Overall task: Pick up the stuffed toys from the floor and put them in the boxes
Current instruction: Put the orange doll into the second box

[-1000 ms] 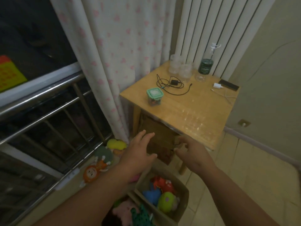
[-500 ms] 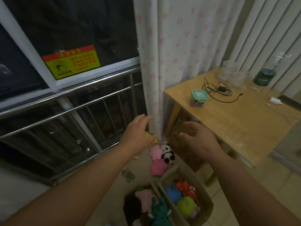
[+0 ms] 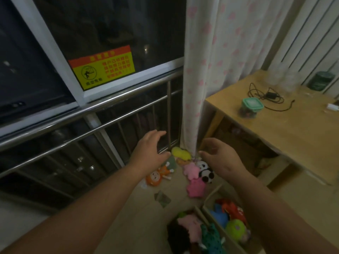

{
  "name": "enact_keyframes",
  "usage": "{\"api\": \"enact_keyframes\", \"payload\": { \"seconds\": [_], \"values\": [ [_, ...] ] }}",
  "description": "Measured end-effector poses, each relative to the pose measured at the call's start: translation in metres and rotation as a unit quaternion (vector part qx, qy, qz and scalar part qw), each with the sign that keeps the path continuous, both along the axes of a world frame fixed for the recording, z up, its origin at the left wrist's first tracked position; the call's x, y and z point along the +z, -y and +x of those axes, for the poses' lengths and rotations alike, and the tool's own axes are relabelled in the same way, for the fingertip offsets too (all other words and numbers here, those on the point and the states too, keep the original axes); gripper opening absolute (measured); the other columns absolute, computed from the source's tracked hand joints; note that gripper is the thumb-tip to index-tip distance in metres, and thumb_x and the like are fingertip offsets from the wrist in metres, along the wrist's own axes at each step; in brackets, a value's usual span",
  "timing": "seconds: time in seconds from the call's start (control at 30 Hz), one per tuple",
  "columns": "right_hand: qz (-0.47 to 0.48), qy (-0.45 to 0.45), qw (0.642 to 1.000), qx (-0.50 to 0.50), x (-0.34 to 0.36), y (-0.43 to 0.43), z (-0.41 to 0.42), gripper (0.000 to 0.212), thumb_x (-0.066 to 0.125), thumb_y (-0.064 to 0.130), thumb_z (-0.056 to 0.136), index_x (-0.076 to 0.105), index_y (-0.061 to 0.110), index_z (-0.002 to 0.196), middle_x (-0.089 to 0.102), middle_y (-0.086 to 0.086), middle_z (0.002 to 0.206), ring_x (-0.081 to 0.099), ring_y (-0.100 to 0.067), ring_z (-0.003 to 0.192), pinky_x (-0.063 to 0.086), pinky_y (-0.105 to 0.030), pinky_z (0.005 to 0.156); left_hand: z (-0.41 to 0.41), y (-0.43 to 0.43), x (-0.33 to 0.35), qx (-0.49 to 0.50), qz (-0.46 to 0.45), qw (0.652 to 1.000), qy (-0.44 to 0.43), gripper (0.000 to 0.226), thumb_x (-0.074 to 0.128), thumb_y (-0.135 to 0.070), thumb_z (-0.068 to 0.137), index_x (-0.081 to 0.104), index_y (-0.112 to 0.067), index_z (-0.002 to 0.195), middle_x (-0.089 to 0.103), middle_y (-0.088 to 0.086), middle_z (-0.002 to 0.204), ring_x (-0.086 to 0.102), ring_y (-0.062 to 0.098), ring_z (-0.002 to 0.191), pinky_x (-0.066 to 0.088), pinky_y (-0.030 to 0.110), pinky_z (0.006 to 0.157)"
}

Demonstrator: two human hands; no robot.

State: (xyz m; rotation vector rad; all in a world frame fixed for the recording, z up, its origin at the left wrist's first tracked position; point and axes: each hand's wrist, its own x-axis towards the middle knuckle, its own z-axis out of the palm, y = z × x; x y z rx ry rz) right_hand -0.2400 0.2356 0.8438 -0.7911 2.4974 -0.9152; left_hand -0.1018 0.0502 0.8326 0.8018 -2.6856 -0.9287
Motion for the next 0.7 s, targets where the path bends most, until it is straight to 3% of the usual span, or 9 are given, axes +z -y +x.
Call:
{"api": "enact_keyframes", "payload": {
  "seconds": [0.17, 0.27, 0.57, 0.7],
  "values": [
    [-0.006, 0.029, 0.999, -0.019, -0.011, 0.05, 0.037, 0.049, 0.064, 0.038, 0.086, 0.052, 0.03, 0.133, 0.06, 0.004, 0.129, 0.057, -0.018, 0.116, 0.048, -0.038, 0.098, 0.026, 0.059, -0.012, -0.012, -0.001, 1.0, 0.023, 0.069, 0.07, -0.037, 0.08, 0.037, -0.035, 0.14, 0.031, -0.003, 0.15, 0.033, 0.018, 0.137, 0.034, 0.036, 0.11],
    [0.004, 0.03, 0.999, -0.018, -0.018, 0.067, 0.043, 0.051, 0.062, 0.037, 0.087, 0.049, 0.031, 0.136, 0.057, 0.003, 0.134, 0.055, -0.018, 0.119, 0.048, -0.038, 0.097, 0.029, 0.084, -0.017, -0.01, 0.002, 1.0, 0.025, 0.068, 0.071, -0.037, 0.079, 0.038, -0.033, 0.139, 0.034, -0.003, 0.147, 0.036, 0.018, 0.134, 0.036, 0.034, 0.107],
    [0.02, 0.08, 0.996, -0.025, -0.068, 0.126, 0.015, 0.049, 0.06, 0.039, 0.088, 0.049, 0.03, 0.135, 0.055, 0.0, 0.135, 0.055, -0.02, 0.117, 0.049, -0.044, 0.097, -0.003, 0.131, -0.06, -0.024, 0.023, 0.998, 0.052, 0.068, 0.072, -0.034, 0.08, 0.039, -0.032, 0.139, 0.036, -0.003, 0.146, 0.038, 0.019, 0.133, 0.04, 0.036, 0.104],
    [0.012, 0.097, 0.995, -0.021, -0.108, 0.167, -0.015, 0.049, 0.059, 0.041, 0.089, 0.049, 0.031, 0.135, 0.054, 0.003, 0.137, 0.055, -0.018, 0.117, 0.048, -0.039, 0.096, -0.037, 0.157, -0.096, -0.028, 0.032, 0.997, 0.065, 0.066, 0.071, -0.033, 0.082, 0.04, -0.03, 0.14, 0.038, -0.002, 0.144, 0.04, 0.017, 0.13, 0.038, 0.029, 0.099]
  ]
}}
